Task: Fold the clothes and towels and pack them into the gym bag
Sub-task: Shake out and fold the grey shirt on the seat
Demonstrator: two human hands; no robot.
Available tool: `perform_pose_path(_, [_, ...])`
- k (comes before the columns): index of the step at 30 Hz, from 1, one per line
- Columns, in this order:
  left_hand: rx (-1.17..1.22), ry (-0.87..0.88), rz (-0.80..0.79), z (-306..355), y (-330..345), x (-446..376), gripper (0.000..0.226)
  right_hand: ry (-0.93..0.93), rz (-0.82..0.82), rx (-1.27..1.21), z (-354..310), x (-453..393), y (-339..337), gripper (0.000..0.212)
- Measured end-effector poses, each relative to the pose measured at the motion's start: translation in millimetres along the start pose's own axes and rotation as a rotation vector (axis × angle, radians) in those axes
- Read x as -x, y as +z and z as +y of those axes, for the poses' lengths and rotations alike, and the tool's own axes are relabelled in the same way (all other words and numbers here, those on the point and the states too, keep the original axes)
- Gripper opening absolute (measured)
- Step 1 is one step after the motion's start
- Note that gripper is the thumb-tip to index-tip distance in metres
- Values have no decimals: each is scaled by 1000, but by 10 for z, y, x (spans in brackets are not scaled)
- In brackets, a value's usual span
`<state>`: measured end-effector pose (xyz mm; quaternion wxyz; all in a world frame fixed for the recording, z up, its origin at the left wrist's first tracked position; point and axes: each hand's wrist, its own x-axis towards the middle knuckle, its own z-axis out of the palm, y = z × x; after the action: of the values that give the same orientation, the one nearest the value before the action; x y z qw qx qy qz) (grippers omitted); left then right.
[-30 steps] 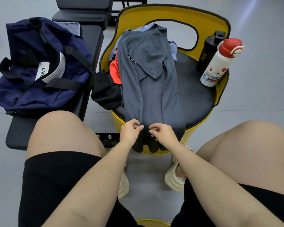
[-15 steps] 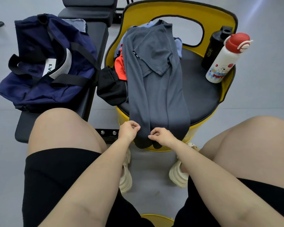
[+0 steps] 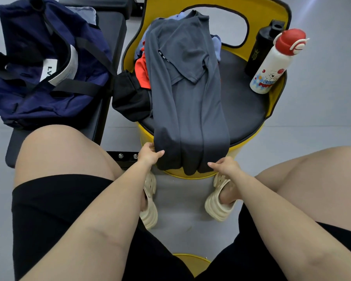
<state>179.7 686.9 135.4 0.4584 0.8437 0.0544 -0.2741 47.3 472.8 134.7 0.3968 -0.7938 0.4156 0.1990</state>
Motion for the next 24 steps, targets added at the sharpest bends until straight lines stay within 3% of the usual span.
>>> perform_pose_path(7, [-32,-58,-150,-122,18,-87,45,0,163,-159,130,-49,-86,69])
perform_pose_path(10, [-53,-51,-159,-99,21,-52,45,-38,182,-251,172,-57,-101,60])
perform_pose_path(14, [-55,-33,-189,-126,27,-49,49,-34,135,-380,203,-67,-90,38])
perform_pose_path(20, [22,-92,-287,-259,-11,-55,71,-36,27,-425,246,-34,-90,52])
perform_pose_path(24, [-62,-171,-435,-317,1,50,58,58,-123,-448,378,-43,-35,38])
